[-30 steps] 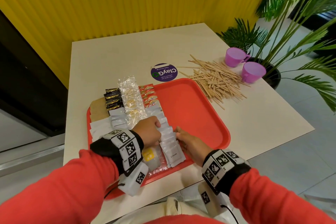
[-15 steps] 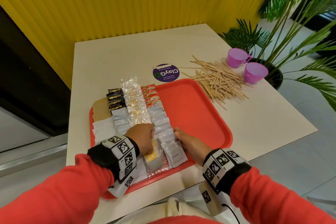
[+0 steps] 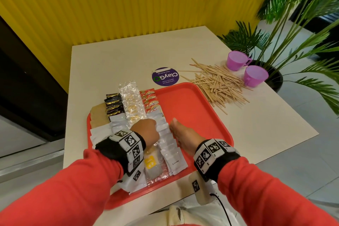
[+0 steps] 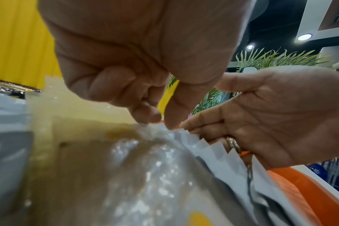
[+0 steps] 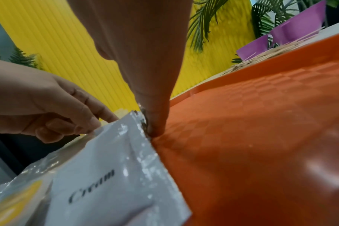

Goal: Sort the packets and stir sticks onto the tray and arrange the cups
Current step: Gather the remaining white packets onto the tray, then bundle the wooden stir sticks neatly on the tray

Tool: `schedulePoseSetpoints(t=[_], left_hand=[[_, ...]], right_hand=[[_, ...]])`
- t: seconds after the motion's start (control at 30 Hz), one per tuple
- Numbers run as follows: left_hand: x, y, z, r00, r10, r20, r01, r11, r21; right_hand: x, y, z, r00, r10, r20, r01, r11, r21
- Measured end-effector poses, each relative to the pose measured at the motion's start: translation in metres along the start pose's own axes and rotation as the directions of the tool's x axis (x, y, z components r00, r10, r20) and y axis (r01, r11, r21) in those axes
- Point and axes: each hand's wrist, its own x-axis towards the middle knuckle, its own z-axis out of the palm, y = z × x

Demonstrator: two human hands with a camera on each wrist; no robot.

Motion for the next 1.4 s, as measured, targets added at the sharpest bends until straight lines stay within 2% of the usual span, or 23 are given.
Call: schedulePoseSetpoints(t=[0.2, 0.4, 0.5, 0.6, 0.67, 0.93, 1.0, 1.1, 1.27, 1.33, 1.4], left_hand=[[0.009, -0.003, -0.007, 1.000, -0.001, 0.010, 0.001, 1.000, 0.001], [0.015, 0.001, -0.013, 0.998, -0.023, 0.051, 0.022, 0.999, 0.029], [0.018, 0.008, -0.019, 1.000, -0.019, 0.019, 0.019, 0.999, -0.027], [0.024, 0.020, -0.025, 1.000, 0.010, -0.006, -0.011, 0.996, -0.093], [0.030, 0.032, -0.029, 0.999, 0.023, -0.033, -0.026, 0.994, -0.108], [0.064, 0.107, -0.039, 0.999, 0.044, -0.015, -0.046, 0.987, -0.157], [0.077, 0.128, -0.035, 1.000, 0.027, 0.009, -0.025, 0.988, -0.155], [0.098, 0.158, -0.025, 0.999, -0.013, 0.043, 0.019, 0.988, -0.155], [0.133, 0.195, -0.001, 0.983, -0.178, 0.052, 0.184, 0.971, -0.151], [0.144, 0.201, 0.008, 0.967, -0.249, 0.059, 0.255, 0.956, -0.146], [0.153, 0.202, 0.016, 0.948, -0.310, 0.070, 0.317, 0.940, -0.124]], right_hand=[[0.008, -0.007, 0.000, 0.995, 0.042, -0.090, -0.041, 0.999, 0.013], [0.011, -0.014, -0.002, 0.999, 0.042, -0.024, -0.042, 0.999, -0.016], [0.017, -0.021, -0.013, 0.987, -0.003, -0.159, -0.012, 0.996, -0.091], [0.018, -0.035, -0.034, 0.962, -0.131, -0.239, 0.064, 0.961, -0.269], [0.016, -0.044, -0.052, 0.943, -0.177, -0.283, 0.081, 0.944, -0.321], [0.016, -0.079, -0.147, 0.866, -0.226, -0.446, -0.026, 0.870, -0.492], [0.022, -0.083, -0.172, 0.860, -0.228, -0.457, -0.069, 0.835, -0.547], [0.032, -0.087, -0.205, 0.863, -0.237, -0.446, -0.159, 0.711, -0.685], [0.057, -0.101, -0.248, 0.887, -0.230, -0.400, -0.220, 0.552, -0.804], [0.068, -0.108, -0.260, 0.905, -0.191, -0.381, -0.227, 0.540, -0.811], [0.081, -0.116, -0.269, 0.921, -0.159, -0.356, -0.205, 0.580, -0.788]])
